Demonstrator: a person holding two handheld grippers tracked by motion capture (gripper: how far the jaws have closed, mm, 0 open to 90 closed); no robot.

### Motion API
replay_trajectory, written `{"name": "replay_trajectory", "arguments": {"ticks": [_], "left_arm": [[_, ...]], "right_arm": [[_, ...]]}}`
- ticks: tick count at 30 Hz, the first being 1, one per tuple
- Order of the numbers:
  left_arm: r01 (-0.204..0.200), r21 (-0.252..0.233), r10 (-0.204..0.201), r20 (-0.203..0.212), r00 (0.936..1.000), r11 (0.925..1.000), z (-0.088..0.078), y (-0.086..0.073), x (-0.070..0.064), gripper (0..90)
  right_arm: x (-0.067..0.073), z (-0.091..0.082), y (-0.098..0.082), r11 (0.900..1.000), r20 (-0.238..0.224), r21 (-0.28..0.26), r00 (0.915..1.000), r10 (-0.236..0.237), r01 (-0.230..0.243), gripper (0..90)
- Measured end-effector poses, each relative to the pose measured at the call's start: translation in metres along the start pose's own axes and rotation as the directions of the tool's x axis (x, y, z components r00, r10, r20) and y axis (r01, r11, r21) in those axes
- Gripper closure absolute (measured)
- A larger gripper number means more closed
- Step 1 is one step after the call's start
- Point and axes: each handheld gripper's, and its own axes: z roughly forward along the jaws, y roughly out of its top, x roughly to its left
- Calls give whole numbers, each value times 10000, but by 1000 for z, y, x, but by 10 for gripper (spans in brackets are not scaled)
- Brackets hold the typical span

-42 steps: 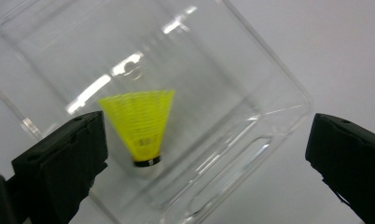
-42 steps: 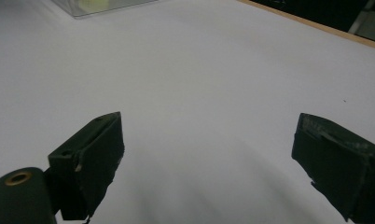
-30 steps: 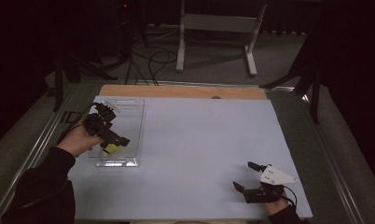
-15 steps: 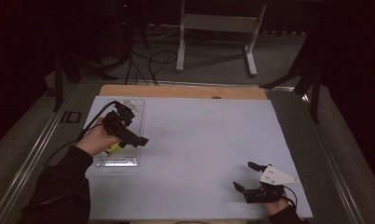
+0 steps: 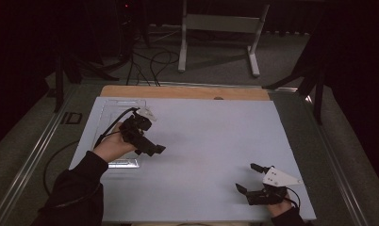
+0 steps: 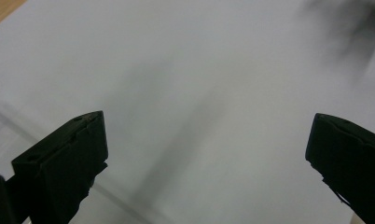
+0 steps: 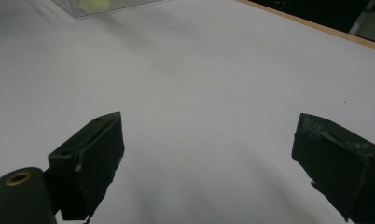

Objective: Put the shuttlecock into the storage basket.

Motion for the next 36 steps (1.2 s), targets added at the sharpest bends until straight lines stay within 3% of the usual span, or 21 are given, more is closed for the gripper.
{"name": "replay_trajectory", "arguments": {"ticks": [3,5,10,11,19,20,26,36], "left_arm": [[-407,90,405,238,9989,9991,9,2,-11,0],[-407,32,405,463,9981,9992,14,2,-15,0],[-631,-15,631,581,9963,9980,22,-1,-21,0],[-637,-125,645,781,9949,9979,25,-2,-24,0],[-1157,-343,1180,769,9900,9927,40,-10,-37,0],[-1314,-416,1347,883,9869,9905,43,-14,-40,0],[-1577,-507,1618,933,9824,9862,50,-26,-47,0],[-1708,-547,1758,1061,9787,9838,54,-53,-56,0]], "right_arm": [[0,0,0,10000,-13,-7,10000,8,-8,93],[0,0,0,10000,-1,-5,10000,8,-8,93],[0,-1,0,10000,-5,-13,10000,-2,2,93],[0,-1,0,10000,3,-15,10000,1,-1,94],[0,-1,0,10000,20,-2,10000,-1,1,93],[0,-1,0,10000,9,-12,10000,5,-5,93],[0,-1,0,10000,6,6,10000,6,-6,93],[0,0,0,10000,-18,22,10000,-15,15,93]]}}
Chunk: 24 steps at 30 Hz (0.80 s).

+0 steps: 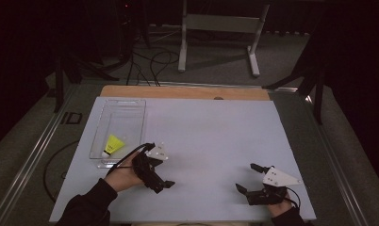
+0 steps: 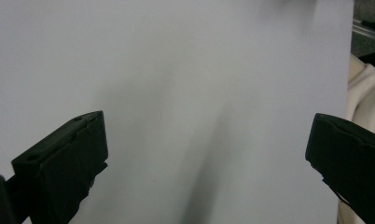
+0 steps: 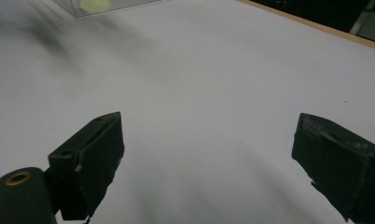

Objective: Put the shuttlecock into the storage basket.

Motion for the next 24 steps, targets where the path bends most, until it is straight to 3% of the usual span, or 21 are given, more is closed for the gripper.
{"name": "replay_trajectory", "arguments": {"ticks": [9,16,20,24], "left_arm": [[242,-304,-240,49,9997,9992,-6,-24,-6,0],[661,-447,-660,18,9978,9968,-11,-51,-8,0],[725,-465,-742,-357,9966,9963,-15,-60,-11,0],[836,-816,-890,-639,9940,9931,-20,-69,-14,0]], "right_arm": [[0,0,0,10000,-22,13,10000,-6,6,93],[0,0,0,10000,-5,13,10000,-10,10,93],[0,0,0,10000,-16,25,10000,-20,20,93],[0,0,1,10000,-17,22,10000,-30,30,94]]}}
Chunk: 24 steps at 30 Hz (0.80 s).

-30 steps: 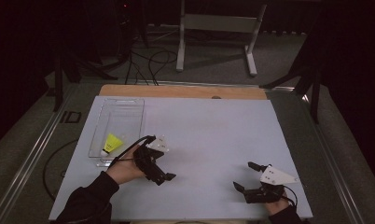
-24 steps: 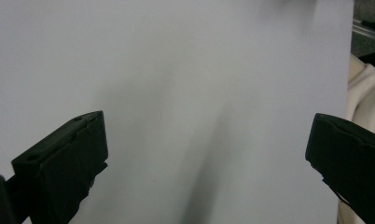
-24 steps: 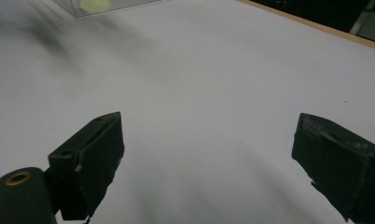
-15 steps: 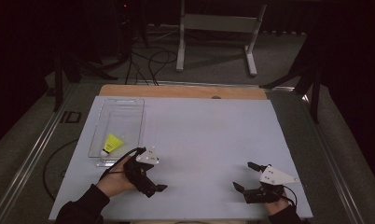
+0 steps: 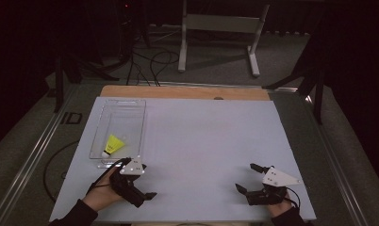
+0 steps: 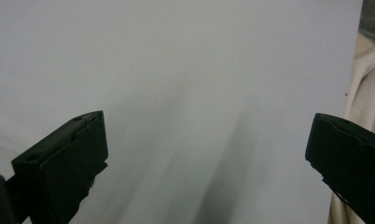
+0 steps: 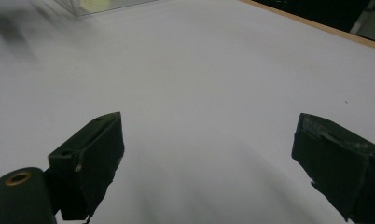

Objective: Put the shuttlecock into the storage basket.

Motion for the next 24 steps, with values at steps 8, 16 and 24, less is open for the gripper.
{"name": "replay_trajectory", "arguments": {"ticks": [8,16,24], "left_arm": [[582,-626,-591,-123,9982,9963,-11,-20,4,0],[910,-1079,-943,-267,9952,9900,-13,-36,3,0],[1482,-1245,-1586,-779,9843,9811,-15,-45,4,0]], "right_arm": [[0,0,0,10000,-8,17,10000,-20,20,93],[1,1,0,10000,-16,78,10000,14,-13,93],[0,1,-1,10000,-36,99,10000,10,-10,93]]}}
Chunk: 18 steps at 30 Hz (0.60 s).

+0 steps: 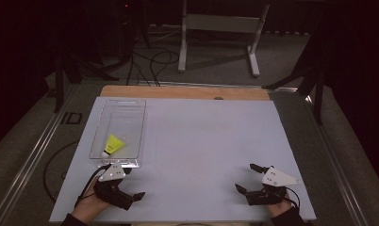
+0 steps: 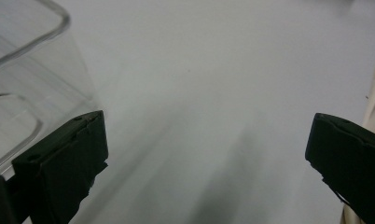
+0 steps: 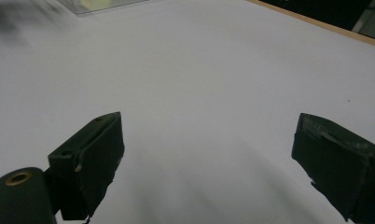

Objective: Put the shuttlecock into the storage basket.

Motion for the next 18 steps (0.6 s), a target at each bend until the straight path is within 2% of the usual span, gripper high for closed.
{"name": "replay_trajectory", "arguments": {"ticks": [2,5,9,12,18], "left_arm": [[84,-199,-86,-87,9999,9998,0,-2,0,0],[188,-369,-205,-469,9987,9991,1,-5,-1,0],[301,-539,-330,-532,9980,9981,1,-6,0,0],[370,-736,-431,-828,9956,9966,4,-8,0,0],[260,-1156,-344,-715,9969,9930,4,-14,0,0]], "right_arm": [[0,0,0,10000,-6,-4,10000,-12,12,93],[0,0,0,10000,-15,0,10000,-16,16,93],[0,0,0,10000,-16,3,10000,6,-6,93],[0,0,-1,10000,-34,5,10000,6,-6,93],[0,0,-1,10000,-81,6,10000,15,-15,93]]}}
